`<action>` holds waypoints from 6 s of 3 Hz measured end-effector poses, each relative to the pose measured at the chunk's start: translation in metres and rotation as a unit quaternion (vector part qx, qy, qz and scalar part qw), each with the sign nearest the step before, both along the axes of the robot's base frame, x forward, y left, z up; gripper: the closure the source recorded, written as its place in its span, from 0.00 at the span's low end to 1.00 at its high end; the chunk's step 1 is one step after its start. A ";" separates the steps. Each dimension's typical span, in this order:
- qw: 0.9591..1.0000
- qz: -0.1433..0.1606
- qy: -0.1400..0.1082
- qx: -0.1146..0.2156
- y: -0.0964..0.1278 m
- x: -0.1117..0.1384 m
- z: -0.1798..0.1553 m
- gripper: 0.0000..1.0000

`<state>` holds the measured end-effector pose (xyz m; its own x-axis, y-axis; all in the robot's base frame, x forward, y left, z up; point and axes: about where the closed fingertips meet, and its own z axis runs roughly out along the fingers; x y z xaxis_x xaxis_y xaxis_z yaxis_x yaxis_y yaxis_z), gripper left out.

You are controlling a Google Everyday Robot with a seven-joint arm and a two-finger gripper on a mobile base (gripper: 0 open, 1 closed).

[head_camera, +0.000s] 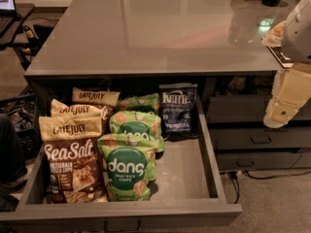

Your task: Pick blue chip bag from top drawer and place on counter

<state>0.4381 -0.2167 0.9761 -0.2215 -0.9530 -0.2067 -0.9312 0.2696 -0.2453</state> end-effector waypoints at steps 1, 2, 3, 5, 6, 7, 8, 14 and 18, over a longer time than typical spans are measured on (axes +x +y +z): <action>1.000 0.004 0.000 0.005 0.003 -0.002 -0.004 0.00; 0.999 0.018 0.005 0.027 0.016 -0.003 -0.032 0.00; 0.998 0.033 0.017 0.043 0.035 0.007 -0.072 0.00; 0.997 0.043 0.036 0.052 0.054 0.022 -0.113 0.00; 0.997 0.052 0.022 0.059 0.063 0.035 -0.133 0.00; 0.994 0.065 0.013 0.086 0.086 0.057 -0.174 0.00; 0.989 0.064 0.026 0.128 0.106 0.079 -0.202 0.00; 0.987 0.032 -0.074 0.138 0.138 0.206 -0.277 0.00; 0.988 -0.004 -0.103 0.118 0.130 0.253 -0.298 0.00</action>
Offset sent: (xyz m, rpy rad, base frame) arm -0.0014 0.0349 -0.0838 0.1220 0.0381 0.0685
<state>0.6915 -0.0866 0.6783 -0.1589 -0.8711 -0.4647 -0.8662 0.3489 -0.3578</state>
